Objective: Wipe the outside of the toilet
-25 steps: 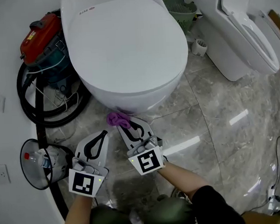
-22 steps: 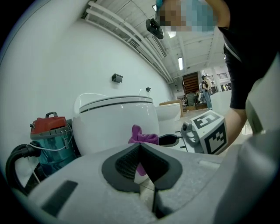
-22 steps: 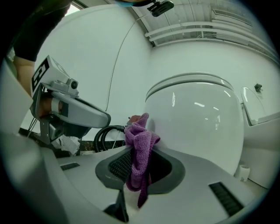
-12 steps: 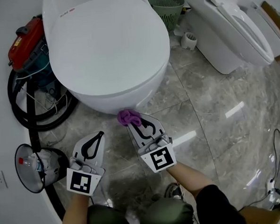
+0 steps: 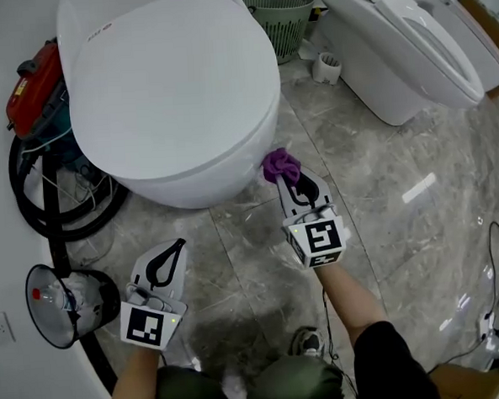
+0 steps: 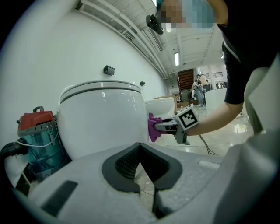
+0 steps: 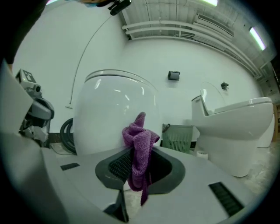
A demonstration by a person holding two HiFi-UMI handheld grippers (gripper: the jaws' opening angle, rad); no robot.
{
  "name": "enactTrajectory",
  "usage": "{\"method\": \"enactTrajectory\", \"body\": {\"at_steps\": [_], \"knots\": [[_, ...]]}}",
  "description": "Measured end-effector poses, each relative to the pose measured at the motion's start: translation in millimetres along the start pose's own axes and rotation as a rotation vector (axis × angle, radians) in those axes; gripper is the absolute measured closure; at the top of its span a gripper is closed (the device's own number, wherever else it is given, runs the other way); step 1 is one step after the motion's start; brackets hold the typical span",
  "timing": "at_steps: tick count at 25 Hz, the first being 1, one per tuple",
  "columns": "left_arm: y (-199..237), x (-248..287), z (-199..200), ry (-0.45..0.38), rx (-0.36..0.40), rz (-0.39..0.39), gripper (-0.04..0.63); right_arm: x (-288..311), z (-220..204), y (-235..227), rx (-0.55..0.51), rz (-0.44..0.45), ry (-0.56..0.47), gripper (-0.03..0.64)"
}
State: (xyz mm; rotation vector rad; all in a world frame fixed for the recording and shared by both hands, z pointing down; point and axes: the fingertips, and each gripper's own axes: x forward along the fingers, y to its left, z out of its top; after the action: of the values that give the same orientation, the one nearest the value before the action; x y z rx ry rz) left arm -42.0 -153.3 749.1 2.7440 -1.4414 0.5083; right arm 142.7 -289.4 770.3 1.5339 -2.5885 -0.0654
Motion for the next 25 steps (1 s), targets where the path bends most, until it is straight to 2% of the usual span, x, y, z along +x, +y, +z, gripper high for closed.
{"method": "enactTrajectory", "body": {"at_steps": [5,13,19,25], "knots": [[-0.6,-2.2,-2.5,0.014,0.003,0.0,0.592,19.6,-4.8,-26.1,-0.016,-0.045,0.018,0.538],[4.1,-10.5,-0.3,0.001,0.014,0.008,0.592,12.9,-1.2,-23.7,0.031,-0.084,-0.001,0.538],[14.9,-19.4,-4.1,-0.006,0.008,0.022,0.592,-34.0,5.4,23.1,0.039,-0.043,-0.055,0.538],[25.3,-31.4,-5.8,-0.024,-0.005,0.031,0.592,-53.9,14.8,102.7,-0.054,0.103,-0.129,0.538]]}}
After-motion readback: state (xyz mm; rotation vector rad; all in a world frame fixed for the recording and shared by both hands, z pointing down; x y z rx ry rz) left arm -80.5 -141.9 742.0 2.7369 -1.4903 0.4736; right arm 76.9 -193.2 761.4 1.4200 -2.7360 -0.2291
